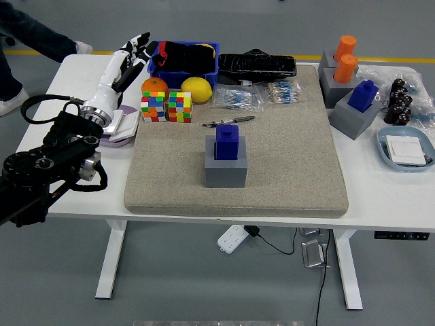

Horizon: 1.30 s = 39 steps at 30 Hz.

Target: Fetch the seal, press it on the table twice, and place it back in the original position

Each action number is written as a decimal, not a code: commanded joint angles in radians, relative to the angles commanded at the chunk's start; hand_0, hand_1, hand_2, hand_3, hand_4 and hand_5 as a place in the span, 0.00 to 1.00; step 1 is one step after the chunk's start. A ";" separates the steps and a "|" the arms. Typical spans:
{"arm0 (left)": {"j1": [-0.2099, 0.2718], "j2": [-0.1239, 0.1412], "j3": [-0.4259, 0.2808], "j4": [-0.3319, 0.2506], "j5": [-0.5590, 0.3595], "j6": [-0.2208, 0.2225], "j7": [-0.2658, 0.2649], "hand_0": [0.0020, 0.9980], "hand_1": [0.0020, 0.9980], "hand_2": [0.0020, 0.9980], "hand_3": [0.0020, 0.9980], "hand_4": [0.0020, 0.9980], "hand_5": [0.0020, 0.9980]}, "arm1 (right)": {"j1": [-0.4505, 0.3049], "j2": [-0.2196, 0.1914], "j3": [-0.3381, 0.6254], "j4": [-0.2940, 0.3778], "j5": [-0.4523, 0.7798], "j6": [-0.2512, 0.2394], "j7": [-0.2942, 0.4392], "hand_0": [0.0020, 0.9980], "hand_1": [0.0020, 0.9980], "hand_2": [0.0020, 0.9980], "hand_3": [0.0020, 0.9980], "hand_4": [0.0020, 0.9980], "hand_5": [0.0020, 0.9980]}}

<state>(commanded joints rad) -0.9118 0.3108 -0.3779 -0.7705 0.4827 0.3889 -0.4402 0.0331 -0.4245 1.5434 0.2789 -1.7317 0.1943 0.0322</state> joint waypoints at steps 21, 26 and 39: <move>0.023 0.097 0.062 0.234 -0.092 0.009 0.024 0.94 0.85 0.81 0.83 0.75 0.38 | -0.004 -0.002 0.005 -0.004 -0.007 -0.001 -0.001 0.79 0.70 0.67 0.64 0.78 0.52; 0.029 0.113 0.047 0.234 -0.093 0.008 0.027 0.94 0.85 0.81 0.83 0.75 0.38 | -0.004 -0.002 0.016 -0.005 -0.015 -0.003 -0.001 0.79 0.70 0.67 0.64 0.78 0.52; 0.016 0.137 0.039 0.225 -0.080 0.009 0.035 0.94 0.84 0.82 0.83 0.75 0.37 | 0.006 -0.007 0.038 -0.003 -0.023 -0.008 -0.002 0.79 0.70 0.67 0.64 0.78 0.52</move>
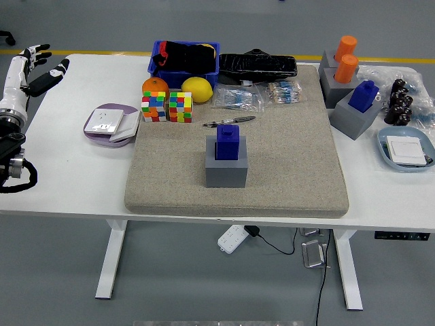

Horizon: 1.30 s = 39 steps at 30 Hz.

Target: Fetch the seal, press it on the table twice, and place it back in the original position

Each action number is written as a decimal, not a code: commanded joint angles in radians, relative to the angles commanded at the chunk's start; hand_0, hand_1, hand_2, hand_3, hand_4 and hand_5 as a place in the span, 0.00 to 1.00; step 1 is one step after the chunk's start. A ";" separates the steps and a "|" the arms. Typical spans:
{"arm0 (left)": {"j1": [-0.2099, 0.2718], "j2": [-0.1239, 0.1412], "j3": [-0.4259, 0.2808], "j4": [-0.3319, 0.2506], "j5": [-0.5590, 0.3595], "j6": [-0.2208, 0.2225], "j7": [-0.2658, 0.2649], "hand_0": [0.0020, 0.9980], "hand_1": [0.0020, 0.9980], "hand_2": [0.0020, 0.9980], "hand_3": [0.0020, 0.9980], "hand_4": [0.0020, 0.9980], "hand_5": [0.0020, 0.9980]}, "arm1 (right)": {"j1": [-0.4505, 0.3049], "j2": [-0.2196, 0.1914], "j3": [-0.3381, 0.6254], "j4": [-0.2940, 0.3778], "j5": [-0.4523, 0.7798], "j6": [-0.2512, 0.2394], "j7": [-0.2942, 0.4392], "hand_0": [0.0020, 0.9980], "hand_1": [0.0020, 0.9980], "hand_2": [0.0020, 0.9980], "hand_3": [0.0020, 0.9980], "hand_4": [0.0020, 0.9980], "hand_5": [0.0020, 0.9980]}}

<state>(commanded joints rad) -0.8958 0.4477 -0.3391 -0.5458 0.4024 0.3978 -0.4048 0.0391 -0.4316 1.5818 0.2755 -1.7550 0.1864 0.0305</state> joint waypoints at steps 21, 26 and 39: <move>-0.003 0.020 -0.009 -0.008 0.005 -0.005 -0.008 0.94 0.84 0.82 0.83 0.75 0.38 | 0.022 -0.010 -0.019 -0.002 0.016 0.005 -0.005 0.79 0.70 0.67 0.64 0.78 0.52; -0.004 0.025 -0.011 -0.012 0.007 -0.004 -0.009 0.94 0.84 0.82 0.83 0.75 0.38 | 0.024 -0.010 -0.022 -0.003 0.017 0.008 -0.007 0.79 0.70 0.67 0.64 0.78 0.52; 0.006 0.042 -0.004 -0.012 0.014 -0.006 0.000 0.94 0.84 0.83 0.83 0.74 0.38 | 0.028 -0.015 -0.039 -0.004 0.022 0.010 -0.010 0.79 0.70 0.67 0.64 0.78 0.52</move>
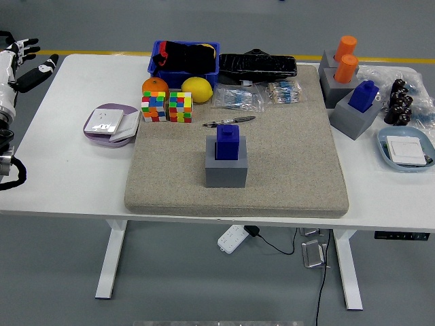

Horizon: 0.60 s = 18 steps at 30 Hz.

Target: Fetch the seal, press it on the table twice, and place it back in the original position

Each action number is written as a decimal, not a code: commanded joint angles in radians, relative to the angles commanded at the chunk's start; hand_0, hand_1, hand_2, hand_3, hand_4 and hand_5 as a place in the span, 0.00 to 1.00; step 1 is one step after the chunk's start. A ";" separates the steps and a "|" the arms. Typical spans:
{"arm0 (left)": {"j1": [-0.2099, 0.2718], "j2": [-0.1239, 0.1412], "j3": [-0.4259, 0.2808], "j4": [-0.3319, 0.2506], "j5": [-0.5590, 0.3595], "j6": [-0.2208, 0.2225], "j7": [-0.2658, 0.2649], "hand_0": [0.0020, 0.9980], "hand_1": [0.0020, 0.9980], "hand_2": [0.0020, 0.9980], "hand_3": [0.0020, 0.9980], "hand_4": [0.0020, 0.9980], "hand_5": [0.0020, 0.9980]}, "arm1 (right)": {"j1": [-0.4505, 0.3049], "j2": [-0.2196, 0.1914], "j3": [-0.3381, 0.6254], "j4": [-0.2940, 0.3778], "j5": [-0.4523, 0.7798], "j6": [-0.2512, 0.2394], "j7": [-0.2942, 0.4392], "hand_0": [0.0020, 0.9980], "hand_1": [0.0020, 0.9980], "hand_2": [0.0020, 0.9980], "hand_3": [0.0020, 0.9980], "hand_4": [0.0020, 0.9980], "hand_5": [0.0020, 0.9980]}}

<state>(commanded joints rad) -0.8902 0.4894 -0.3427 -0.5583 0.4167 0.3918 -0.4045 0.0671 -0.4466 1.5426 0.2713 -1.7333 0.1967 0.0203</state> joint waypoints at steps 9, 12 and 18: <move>-0.005 0.013 0.001 0.003 0.002 0.000 0.000 0.94 0.84 0.83 0.83 0.74 0.38 | 0.007 -0.002 -0.023 0.002 0.000 -0.002 -0.003 0.79 0.70 0.67 0.64 0.77 0.52; 0.005 0.011 0.005 0.001 0.002 -0.001 0.001 0.94 0.84 0.83 0.83 0.74 0.38 | -0.005 -0.003 -0.022 0.000 -0.006 -0.002 -0.004 0.79 0.70 0.68 0.64 0.77 0.52; 0.018 0.008 0.014 0.001 0.002 -0.002 0.005 0.94 0.84 0.83 0.83 0.74 0.38 | -0.016 -0.001 -0.023 0.001 0.002 0.002 -0.006 0.79 0.70 0.68 0.64 0.77 0.52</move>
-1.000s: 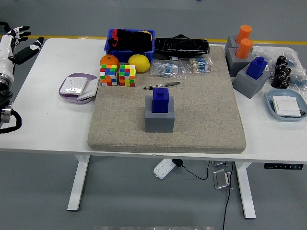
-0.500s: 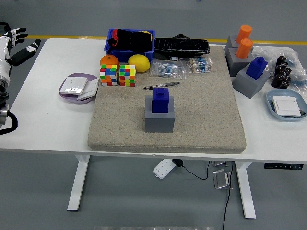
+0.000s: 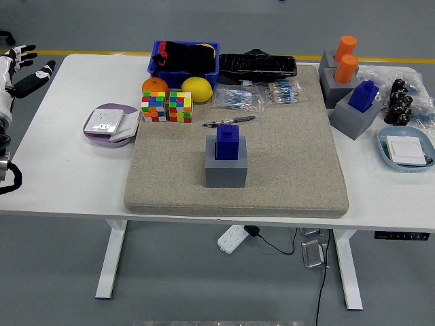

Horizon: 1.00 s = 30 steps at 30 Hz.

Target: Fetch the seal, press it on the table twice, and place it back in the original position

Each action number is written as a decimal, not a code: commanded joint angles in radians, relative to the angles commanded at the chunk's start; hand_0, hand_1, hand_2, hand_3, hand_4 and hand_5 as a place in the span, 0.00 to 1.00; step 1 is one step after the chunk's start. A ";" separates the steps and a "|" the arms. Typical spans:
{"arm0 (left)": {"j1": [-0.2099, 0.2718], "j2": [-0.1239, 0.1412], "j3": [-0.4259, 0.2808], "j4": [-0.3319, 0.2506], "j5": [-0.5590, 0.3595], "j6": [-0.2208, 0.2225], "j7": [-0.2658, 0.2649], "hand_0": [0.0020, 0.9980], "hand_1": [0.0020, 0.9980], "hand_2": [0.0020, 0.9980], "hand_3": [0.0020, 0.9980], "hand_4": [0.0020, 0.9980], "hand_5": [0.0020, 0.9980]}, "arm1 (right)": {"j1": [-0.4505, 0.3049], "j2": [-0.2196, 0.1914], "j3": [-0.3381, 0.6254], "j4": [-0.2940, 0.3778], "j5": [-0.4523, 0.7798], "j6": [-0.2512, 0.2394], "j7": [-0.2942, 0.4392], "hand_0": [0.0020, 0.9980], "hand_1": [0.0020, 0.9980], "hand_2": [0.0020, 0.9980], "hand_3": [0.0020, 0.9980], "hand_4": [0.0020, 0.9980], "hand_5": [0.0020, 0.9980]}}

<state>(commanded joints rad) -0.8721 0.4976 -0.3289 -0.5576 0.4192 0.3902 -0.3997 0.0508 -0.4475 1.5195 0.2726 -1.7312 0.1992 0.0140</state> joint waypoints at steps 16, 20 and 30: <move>0.020 0.019 -0.013 -0.003 0.005 0.000 0.006 0.94 0.83 0.83 0.83 0.74 0.38 | 0.030 -0.019 -0.039 -0.008 0.027 0.023 -0.009 0.79 0.70 0.68 0.64 0.77 0.52; 0.022 0.028 -0.018 -0.005 0.006 0.000 0.006 0.94 0.83 0.83 0.82 0.74 0.38 | 0.038 -0.019 -0.048 -0.010 0.037 0.025 -0.008 0.79 0.70 0.68 0.64 0.77 0.52; 0.015 0.025 -0.025 0.003 0.004 0.000 0.008 0.94 0.83 0.82 0.82 0.74 0.38 | 0.043 -0.010 -0.059 -0.018 0.052 0.033 -0.010 0.80 0.70 0.68 0.64 0.77 0.53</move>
<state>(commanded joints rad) -0.8576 0.5226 -0.3534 -0.5547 0.4228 0.3899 -0.3919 0.0943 -0.4571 1.4602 0.2545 -1.6796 0.2321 0.0041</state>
